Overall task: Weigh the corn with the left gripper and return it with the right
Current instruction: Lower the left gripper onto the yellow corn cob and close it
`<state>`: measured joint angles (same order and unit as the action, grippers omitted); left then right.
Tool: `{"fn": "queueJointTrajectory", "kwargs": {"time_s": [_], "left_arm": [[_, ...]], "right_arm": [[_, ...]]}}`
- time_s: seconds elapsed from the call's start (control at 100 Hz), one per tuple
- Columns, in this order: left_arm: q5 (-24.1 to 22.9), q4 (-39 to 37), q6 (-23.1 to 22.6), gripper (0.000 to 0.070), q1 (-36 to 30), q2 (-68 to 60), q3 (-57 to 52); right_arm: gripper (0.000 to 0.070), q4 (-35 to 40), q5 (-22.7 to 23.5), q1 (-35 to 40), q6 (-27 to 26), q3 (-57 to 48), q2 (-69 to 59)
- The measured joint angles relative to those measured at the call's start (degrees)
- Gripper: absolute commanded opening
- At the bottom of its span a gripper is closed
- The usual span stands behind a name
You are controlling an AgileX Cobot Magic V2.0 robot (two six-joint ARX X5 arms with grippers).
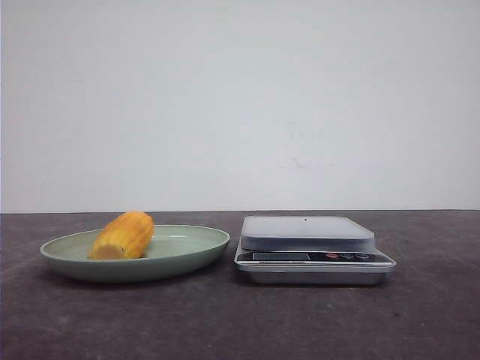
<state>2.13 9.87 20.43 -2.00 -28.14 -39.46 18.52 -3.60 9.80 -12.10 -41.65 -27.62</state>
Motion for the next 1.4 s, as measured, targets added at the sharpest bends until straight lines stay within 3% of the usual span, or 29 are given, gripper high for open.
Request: {"fn": "queueJointTrajectory", "kwargs": {"time_s": [0.26,0.57,0.79,1.06,1.4], "left_arm": [[2.58,11.02,-2.58,0.0351,-3.41,-11.39,-11.82],[1.73,11.28,-3.56,0.0355,-15.02,-29.66,-12.72],[-0.09,6.62,-4.2,0.0359,-20.81,-44.83,-12.72],[-0.52,5.33,-4.35,0.036,-23.06,-57.72,-12.72],[-0.66,5.84,-4.17,0.0345,-23.26,-62.88,-12.72]], "right_arm": [[0.0452,4.96,5.81,0.0,0.35,-10.54,-8.92],[0.0458,6.38,7.65,0.0,0.72,-12.0,-11.8],[0.0493,6.54,8.59,0.0,0.72,-12.0,-11.78],[0.0493,7.45,9.51,0.0,1.4,-12.0,-11.76],[0.0493,7.85,9.51,0.0,1.77,-12.0,-11.74]]}}
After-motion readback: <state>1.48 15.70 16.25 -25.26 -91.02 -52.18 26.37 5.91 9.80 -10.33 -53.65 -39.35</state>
